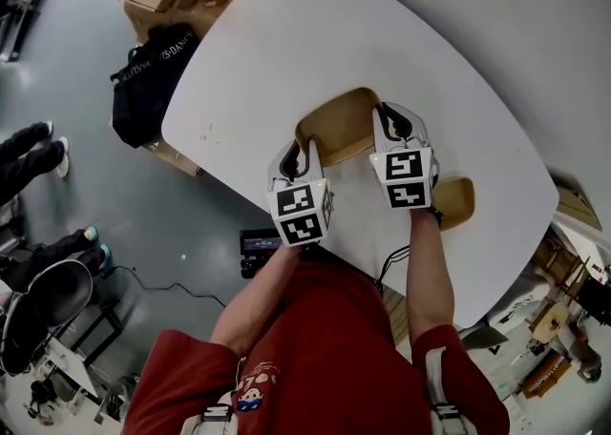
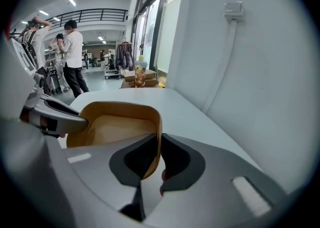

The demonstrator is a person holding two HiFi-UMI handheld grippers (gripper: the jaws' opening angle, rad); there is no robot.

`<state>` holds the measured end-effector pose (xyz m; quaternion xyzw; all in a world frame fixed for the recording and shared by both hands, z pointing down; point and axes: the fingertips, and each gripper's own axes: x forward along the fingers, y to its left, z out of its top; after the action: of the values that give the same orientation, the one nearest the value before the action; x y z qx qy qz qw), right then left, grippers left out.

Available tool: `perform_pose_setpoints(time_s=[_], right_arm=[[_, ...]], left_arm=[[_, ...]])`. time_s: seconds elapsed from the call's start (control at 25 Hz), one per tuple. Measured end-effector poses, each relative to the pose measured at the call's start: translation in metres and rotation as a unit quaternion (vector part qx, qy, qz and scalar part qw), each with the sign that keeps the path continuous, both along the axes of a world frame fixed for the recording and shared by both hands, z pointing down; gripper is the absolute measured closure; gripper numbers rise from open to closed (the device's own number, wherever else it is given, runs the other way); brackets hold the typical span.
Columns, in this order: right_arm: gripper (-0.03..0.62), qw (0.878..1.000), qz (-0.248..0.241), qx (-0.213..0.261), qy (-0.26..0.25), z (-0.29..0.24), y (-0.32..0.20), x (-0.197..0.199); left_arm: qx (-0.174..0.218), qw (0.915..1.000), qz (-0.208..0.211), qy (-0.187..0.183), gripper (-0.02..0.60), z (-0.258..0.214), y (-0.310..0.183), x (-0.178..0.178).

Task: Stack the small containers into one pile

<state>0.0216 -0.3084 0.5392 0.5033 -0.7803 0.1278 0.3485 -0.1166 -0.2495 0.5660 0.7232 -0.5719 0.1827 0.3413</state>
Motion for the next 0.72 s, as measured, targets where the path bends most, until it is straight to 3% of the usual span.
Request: perform_pose_setpoints(time_s=[0.44,0.6,0.72], right_arm=[[0.569,0.988,0.110,0.105,-0.038,-0.065,0.015,0.030],[0.568,0.976,0.147,0.155,-0.039,-0.094,0.028,0.048],[0.568,0.960,0.183,0.207,-0.032,-0.121,0.043,0.065]], left_arm=[[0.118,0.9911,0.051,-0.034,0.522,-0.064,-0.020,0.017],[0.166,0.9820,0.079,-0.043,0.523,-0.093,-0.024,0.033],[0.214,0.9712,0.101,-0.031,0.529,-0.119,-0.025,0.049]])
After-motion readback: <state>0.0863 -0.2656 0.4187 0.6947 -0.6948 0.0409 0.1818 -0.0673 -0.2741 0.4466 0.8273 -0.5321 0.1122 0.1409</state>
